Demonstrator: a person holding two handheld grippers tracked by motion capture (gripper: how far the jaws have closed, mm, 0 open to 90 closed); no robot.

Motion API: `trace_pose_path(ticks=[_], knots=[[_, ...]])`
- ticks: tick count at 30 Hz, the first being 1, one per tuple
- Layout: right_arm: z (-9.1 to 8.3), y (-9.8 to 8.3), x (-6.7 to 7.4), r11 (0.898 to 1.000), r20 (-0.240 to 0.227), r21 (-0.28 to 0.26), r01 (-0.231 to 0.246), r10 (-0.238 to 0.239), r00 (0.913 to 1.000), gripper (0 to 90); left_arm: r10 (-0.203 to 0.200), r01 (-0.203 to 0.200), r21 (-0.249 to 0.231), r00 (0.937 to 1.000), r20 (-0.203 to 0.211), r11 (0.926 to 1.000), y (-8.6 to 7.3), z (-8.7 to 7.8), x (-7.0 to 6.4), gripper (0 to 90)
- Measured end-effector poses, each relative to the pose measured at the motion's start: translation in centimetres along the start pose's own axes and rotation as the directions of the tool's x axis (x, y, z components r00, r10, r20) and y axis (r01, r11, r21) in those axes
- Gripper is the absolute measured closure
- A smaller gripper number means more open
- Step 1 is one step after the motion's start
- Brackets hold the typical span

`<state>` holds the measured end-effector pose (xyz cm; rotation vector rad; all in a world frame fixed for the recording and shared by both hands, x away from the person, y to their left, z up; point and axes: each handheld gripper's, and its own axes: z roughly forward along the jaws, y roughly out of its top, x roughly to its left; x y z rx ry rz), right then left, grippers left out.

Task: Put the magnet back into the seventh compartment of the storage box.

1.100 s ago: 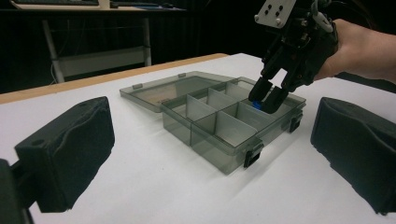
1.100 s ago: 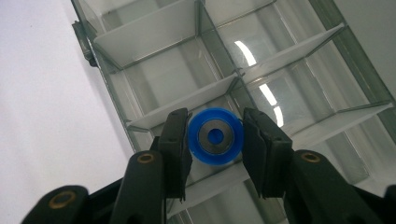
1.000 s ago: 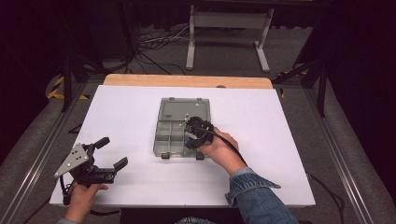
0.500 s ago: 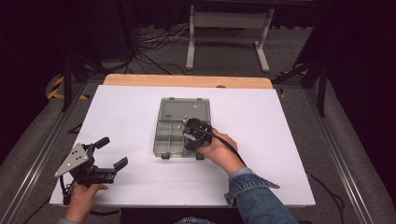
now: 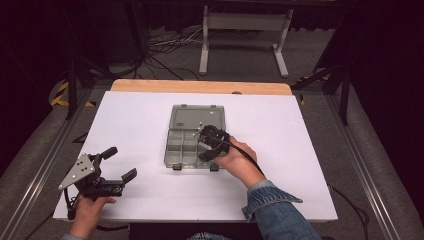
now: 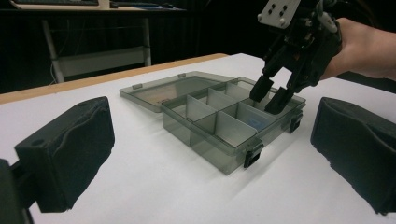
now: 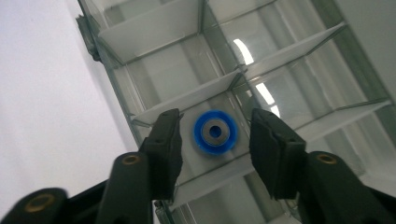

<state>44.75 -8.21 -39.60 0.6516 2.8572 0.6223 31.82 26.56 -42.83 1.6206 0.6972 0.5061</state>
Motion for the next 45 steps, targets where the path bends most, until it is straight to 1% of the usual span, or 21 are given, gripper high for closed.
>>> trace_pose_path(ticks=[1, 5, 10, 12, 14, 15, 16, 20, 21, 24, 28, 30, 32, 33, 34, 35, 41, 45], knots=[[-0.2, 0.0, 0.0, 1.0, 0.005, -0.006, 0.001, -0.001, 1.0, 48.7, -0.001, 0.001, 0.0, 1.0, 0.0, 1.0, 0.0, 0.0, 0.0, 0.4], [-1.6, -0.3, 0.0, 0.998, 0.015, -0.062, -0.009, 0.01, 0.9998, 37.8, -0.001, 0.001, 0.0, 1.0, 0.0, 1.0, 0.0, 0.0, 0.0, 0.4], [-3.0, -0.6, 0.2, 0.993, 0.028, -0.115, -0.012, 0.015, 0.9995, 27.6, -0.004, 0.004, -0.003, 1.0, -0.002, 1.0, 0.0, 0.0, 0.0, 0.4], [-3.5, -0.8, 0.3, 0.991, 0.033, -0.134, -0.009, 0.014, 0.9993, 24.8, -0.003, 0.003, 0.005, 1.0, 0.002, 1.0, 0.0, 0.0, 0.0, 0.4], [-4.1, -0.9, 0.5, 0.988, 0.04, -0.151, -0.009, 0.016, 0.9991, 21.4, -0.004, 0.004, -0.003, 1.0, -0.001, 1.0, 0.0, 0.1, 0.0, 0.4], [-4.3, -1.0, 0.6, 0.987, 0.044, -0.158, -0.008, 0.015, 0.9989, 20.5, -0.003, 0.003, 0.004, 1.0, 0.002, 1.0, 0.0, 0.0, 0.0, 0.4], [-4.3, -1.0, 0.6, 0.987, 0.044, -0.158, -0.008, 0.015, 0.9989, 20.5, -0.003, 0.003, 0.004, 1.0, 0.002, 1.0, 0.0, 0.0, 0.0, 0.4], [-5.2, -1.3, 0.8, 0.982, 0.054, -0.187, -0.004, 0.014, 0.9985, 16.6, -0.005, 0.005, -0.002, 1.0, -0.001, 1.0, 0.0, 0.0, 0.0, 0.4], [-5.5, -1.4, 0.9, 0.979, 0.062, -0.202, 0.004, 0.009, 0.998, 14.9, -0.005, 0.005, -0.004, 1.0, -0.002, 1.0, 0.0, 0.0, 0.0, 0.4], [-5.8, -1.7, 1.1, 0.978, 0.071, -0.211, 0.0, 0.015, 0.9974, 13.0, -0.005, 0.005, -0.001, 1.0, -0.001, 1.0, 0.0, 0.0, 0.0, 0.4], [-6.9, -2.5, 1.2, 0.964, 0.091, -0.267, 0.012, 0.013, 0.9957, 9.4, -0.004, 0.004, 0.0, 1.0, -0.001, 1.0, 0.0, 0.0, 0.0, 0.4], [-7.4, -2.9, 1.3, 0.956, 0.099, -0.294, 0.014, 0.016, 0.995, 7.4, -0.005, 0.005, -0.004, 1.0, -0.002, 1.0, 0.0, 0.0, -0.1, 0.4], [-8.1, -3.4, 1.3, 0.945, 0.112, -0.326, 0.018, 0.02, 0.9936, 6.1, -0.005, 0.005, -0.004, 1.0, -0.002, 1.0, 0.0, 0.0, -0.1, 0.4], [-8.3, -3.6, 1.3, 0.942, 0.112, -0.335, 0.016, 0.023, 0.9934, 5.5, -0.005, 0.005, -0.004, 1.0, -0.002, 1.0, 0.0, 0.0, -0.1, 0.4], [-8.5, -3.9, 1.2, 0.937, 0.114, -0.35, 0.019, 0.022, 0.9932, 5.1, -0.005, 0.005, -0.004, 1.0, -0.002, 1.0, 0.0, 0.1, -0.1, 0.4], [-9.0, -4.4, 1.2, 0.926, 0.117, -0.377, 0.017, 0.029, 0.9927, 3.9, -0.004, 0.004, -0.004, 1.0, -0.002, 1.0, 0.0, 0.1, -0.1, 0.4], [-10.0, -6.1, 1.0, 0.899, 0.134, -0.437, 0.015, 0.048, 0.9899, 0.2, -0.004, 0.004, -0.004, 1.0, -0.003, 1.0, 0.0, 0.1, -0.1, 0.4], [-10.4, -7.3, 0.8, 0.887, 0.145, -0.461, 0.009, 0.066, 0.9873, 0.0, -0.004, 0.004, -0.004, 1.0, -0.004, 1.0, 0.0, 0.1, -0.1, 0.4]])
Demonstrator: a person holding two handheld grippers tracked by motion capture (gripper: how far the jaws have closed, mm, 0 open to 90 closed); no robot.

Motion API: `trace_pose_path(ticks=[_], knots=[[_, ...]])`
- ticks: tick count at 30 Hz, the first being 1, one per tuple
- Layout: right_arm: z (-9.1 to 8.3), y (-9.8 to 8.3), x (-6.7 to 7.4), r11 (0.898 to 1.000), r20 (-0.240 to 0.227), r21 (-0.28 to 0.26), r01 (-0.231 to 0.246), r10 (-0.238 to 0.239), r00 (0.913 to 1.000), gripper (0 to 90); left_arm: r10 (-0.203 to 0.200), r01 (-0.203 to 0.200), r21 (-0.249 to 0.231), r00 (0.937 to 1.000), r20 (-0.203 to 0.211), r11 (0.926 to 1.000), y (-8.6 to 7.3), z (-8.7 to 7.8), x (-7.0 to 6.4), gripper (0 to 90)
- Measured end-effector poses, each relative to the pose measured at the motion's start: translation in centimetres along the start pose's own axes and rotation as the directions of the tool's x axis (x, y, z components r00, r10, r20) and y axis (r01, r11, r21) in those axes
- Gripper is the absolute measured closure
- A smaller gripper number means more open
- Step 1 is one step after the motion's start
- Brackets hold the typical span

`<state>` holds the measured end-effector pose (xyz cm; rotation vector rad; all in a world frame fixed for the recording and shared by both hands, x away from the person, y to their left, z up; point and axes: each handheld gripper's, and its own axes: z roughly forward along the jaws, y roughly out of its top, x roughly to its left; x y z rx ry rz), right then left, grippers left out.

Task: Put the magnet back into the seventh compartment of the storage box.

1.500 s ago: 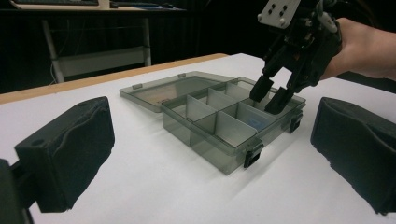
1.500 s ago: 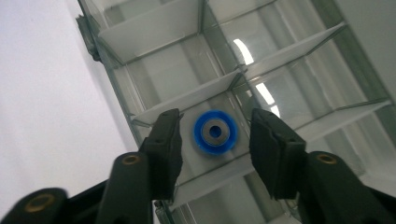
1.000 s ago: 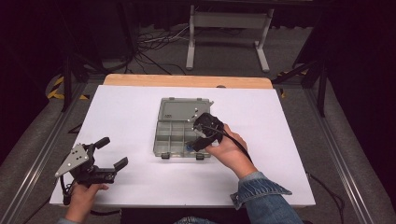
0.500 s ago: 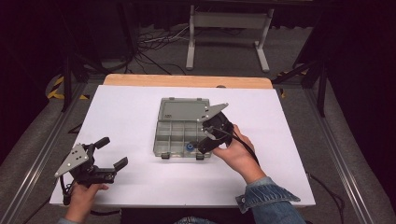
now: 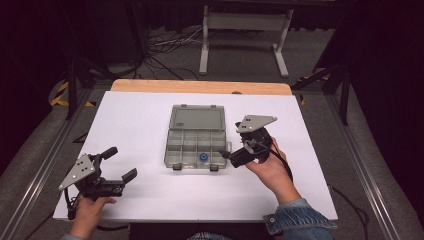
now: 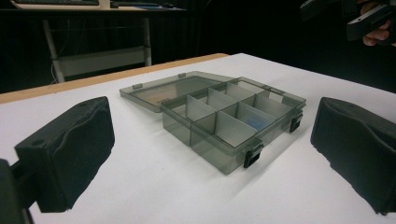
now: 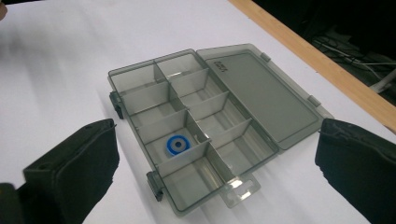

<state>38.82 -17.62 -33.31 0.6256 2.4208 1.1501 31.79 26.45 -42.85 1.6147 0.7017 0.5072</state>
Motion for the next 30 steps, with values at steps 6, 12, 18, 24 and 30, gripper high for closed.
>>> trace_pose_path(ticks=[6, 12, 18, 24, 30], knots=[[-0.9, -1.5, -0.3, 0.999, 0.028, -0.045, -0.03, 0.031, 0.9991, 0.0, 0.0, 0.0, 0.001, 1.0, -0.001, 1.0, 0.0, 0.0, 0.0, 0.4], [-2.2, -3.2, -0.5, 0.995, 0.06, -0.088, -0.057, 0.062, 0.9963, 0.0, -0.001, 0.001, -0.002, 1.0, -0.002, 1.0, 0.0, 0.0, 0.0, 0.4], [-3.3, -4.9, -0.8, 0.985, 0.066, -0.149, -0.083, 0.093, 0.9934, 0.0, -0.001, 0.001, -0.003, 1.0, -0.003, 1.0, 0.0, 0.0, 0.0, 0.4], [-4.5, -7.0, -1.1, 0.974, 0.073, -0.203, -0.099, 0.115, 0.9907, 0.0, 0.0, 0.0, 0.002, 1.0, -0.002, 1.0, 0.0, 0.0, 0.0, 0.4], [-5.2, -8.6, -1.3, 0.967, 0.071, -0.235, -0.101, 0.121, 0.9902, 0.1, 0.003, -0.003, 0.001, 1.0, -0.003, 1.0, 0.0, 0.1, 0.0, 0.4]])
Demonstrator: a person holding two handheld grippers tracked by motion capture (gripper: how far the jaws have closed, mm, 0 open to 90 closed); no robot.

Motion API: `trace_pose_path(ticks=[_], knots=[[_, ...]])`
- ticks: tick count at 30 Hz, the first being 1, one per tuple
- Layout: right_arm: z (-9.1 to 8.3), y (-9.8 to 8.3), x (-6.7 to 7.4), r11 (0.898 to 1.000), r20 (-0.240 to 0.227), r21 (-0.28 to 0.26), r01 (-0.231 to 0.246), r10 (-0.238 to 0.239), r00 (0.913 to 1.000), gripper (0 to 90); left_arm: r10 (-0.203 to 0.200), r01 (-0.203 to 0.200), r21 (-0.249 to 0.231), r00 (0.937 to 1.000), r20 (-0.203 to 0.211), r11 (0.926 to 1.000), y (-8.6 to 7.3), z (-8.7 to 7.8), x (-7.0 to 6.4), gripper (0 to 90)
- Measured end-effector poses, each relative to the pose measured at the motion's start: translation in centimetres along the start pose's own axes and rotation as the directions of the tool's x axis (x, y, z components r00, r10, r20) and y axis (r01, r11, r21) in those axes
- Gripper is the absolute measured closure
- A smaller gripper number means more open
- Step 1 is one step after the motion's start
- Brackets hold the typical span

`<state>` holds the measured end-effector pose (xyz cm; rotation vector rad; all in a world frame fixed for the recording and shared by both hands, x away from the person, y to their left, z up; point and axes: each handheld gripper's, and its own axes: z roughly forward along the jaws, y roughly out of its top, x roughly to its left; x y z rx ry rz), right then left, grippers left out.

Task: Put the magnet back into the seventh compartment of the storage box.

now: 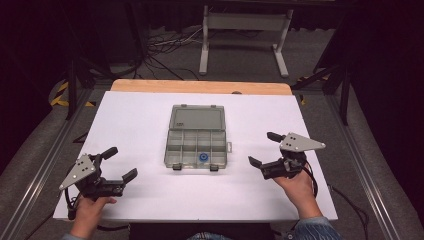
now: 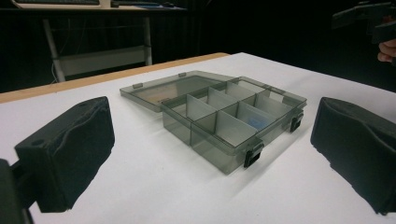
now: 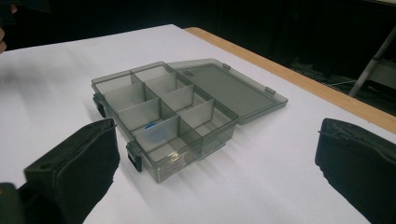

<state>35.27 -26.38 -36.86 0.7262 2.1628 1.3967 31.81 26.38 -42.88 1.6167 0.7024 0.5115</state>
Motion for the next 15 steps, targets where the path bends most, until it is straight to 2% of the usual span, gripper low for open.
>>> trace_pose_path(ticks=[11, 15], knots=[[-1.2, -2.6, -0.1, 0.999, 0.063, -0.037, 0.0, 0.002, 0.998, 0.1, -0.004, 0.004, 0.003, 1.0, 0.001, 1.0, 0.0, 0.0, 0.0, 0.4], [-1.3, -3.4, -0.3, 0.998, 0.063, -0.066, -0.01, 0.014, 0.9979, 0.0, -0.003, 0.003, 0.003, 1.0, 0.0, 1.0, -0.1, 0.0, 0.0, 0.4]])
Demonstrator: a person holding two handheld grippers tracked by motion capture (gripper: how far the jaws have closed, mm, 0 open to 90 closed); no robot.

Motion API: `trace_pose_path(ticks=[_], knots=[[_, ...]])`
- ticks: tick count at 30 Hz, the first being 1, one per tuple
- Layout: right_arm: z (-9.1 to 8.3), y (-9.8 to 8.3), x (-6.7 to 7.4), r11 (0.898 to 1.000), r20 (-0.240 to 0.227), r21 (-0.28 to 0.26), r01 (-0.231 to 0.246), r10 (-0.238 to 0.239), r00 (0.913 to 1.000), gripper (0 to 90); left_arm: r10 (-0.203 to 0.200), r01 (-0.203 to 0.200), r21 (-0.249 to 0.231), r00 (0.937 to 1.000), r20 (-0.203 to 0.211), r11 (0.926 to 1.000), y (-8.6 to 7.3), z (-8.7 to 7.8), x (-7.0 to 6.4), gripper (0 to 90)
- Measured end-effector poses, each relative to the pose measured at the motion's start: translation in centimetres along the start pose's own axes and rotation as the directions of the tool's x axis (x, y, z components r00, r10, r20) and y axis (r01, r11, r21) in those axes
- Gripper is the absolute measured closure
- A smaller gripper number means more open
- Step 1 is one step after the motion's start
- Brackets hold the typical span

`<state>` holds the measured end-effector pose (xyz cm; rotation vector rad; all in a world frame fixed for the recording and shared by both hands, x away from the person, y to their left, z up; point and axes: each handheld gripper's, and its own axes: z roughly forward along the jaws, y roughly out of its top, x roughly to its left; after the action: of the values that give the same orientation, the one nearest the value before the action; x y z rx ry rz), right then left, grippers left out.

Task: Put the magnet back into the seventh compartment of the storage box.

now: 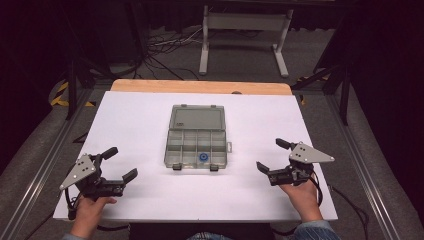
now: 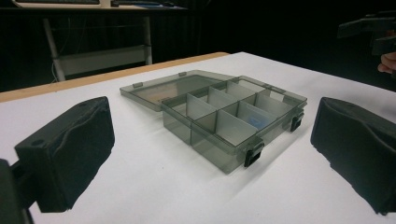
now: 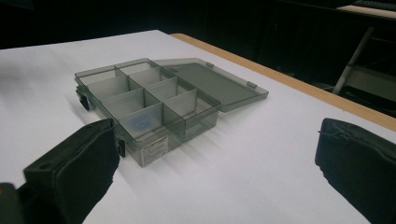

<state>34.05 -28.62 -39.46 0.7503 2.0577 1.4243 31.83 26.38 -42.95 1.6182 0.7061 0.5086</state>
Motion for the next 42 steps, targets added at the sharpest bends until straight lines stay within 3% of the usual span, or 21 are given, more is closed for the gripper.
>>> trace_pose_path(ticks=[6, 12, 19, 31, 42], knots=[[-0.2, -1.1, -0.1, 0.999, -0.006, -0.032, -0.004, 0.003, 1.0, 0.0, 0.001, -0.001, -0.004, 1.0, -0.003, 1.0, -0.1, 0.0, 0.1, 0.4], [-0.4, -2.5, -0.4, 0.998, 0.016, -0.064, -0.027, 0.028, 0.9995, 0.1, -0.001, 0.001, -0.004, 1.0, -0.006, 1.0, -0.2, 0.1, 0.2, 0.4], [-0.1, -3.7, -0.3, 0.997, 0.022, -0.072, -0.04, 0.041, 0.9989, 0.0, 0.007, -0.007, -0.003, 1.0, 0.0, 1.0, -0.2, 0.1, 0.2, 0.4], [0.4, -4.3, -0.6, 0.992, 0.019, -0.093, -0.082, 0.084, 0.9963, 0.1, 0.017, -0.017, -0.018, 0.9998, 0.006, 0.9997, -0.6, 0.1, 0.3, 0.4], [0.5, -4.3, -0.4, 0.989, 0.002, -0.114, -0.096, 0.097, 0.9953, 0.1, -0.001, 0.001, -0.031, 1.0, -0.007, 0.9995, -0.6, 0.0, 0.4, 0.3]])
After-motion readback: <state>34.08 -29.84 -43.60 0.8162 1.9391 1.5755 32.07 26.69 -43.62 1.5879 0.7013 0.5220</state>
